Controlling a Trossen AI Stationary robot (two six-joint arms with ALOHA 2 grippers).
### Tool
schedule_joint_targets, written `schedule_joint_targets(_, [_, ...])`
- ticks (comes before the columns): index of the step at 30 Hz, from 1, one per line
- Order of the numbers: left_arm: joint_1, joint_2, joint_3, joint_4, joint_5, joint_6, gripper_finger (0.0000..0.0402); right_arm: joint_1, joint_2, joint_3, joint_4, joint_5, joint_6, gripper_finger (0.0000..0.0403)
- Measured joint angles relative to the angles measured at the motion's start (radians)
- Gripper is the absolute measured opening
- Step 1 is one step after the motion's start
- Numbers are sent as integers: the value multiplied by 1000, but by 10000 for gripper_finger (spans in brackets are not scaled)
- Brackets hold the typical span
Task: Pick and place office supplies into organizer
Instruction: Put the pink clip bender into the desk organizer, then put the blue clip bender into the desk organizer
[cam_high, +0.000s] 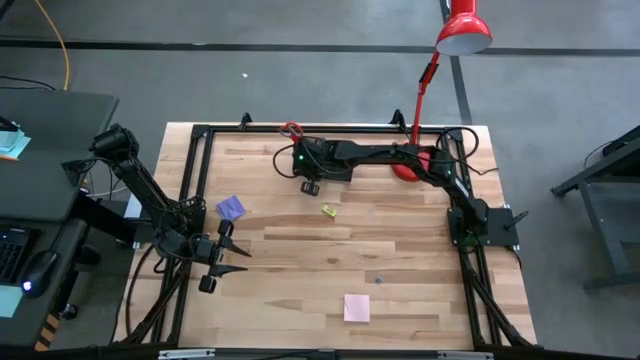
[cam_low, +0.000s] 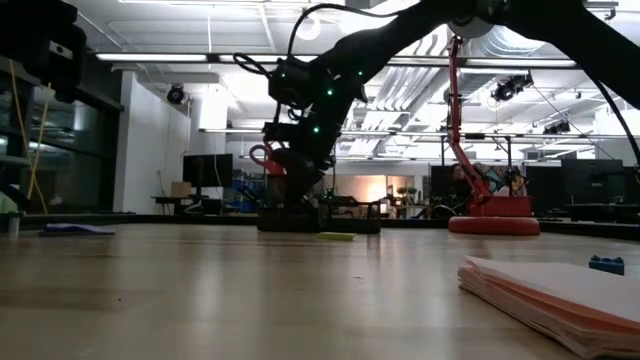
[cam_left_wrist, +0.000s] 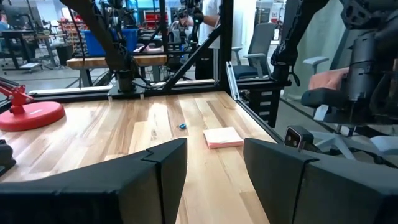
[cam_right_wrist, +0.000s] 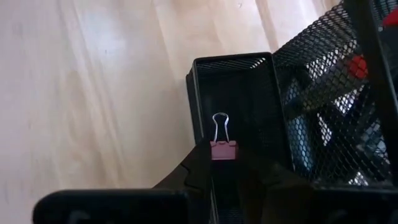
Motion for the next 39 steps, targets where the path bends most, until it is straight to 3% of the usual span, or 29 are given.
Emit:
schedule_joint_targets(10, [0,0,0,0,0,0,150,-22,0,0,6,24,30,39])
schedule_joint_targets(16, [0,0,0,0,0,-5,150,-16,0,0,24,96,46,93])
schedule_joint_targets(24, [0,0,0,-7,0,-17,150,0,0,0,18,100,50,140])
schedule_joint_targets(32, [0,0,0,-11,0,-17,150,76,-11,96,-210,209,87,137])
schedule_joint_targets(39, [0,0,0,-38,-17,-30,150,197,-12,153,-400,179,173,129])
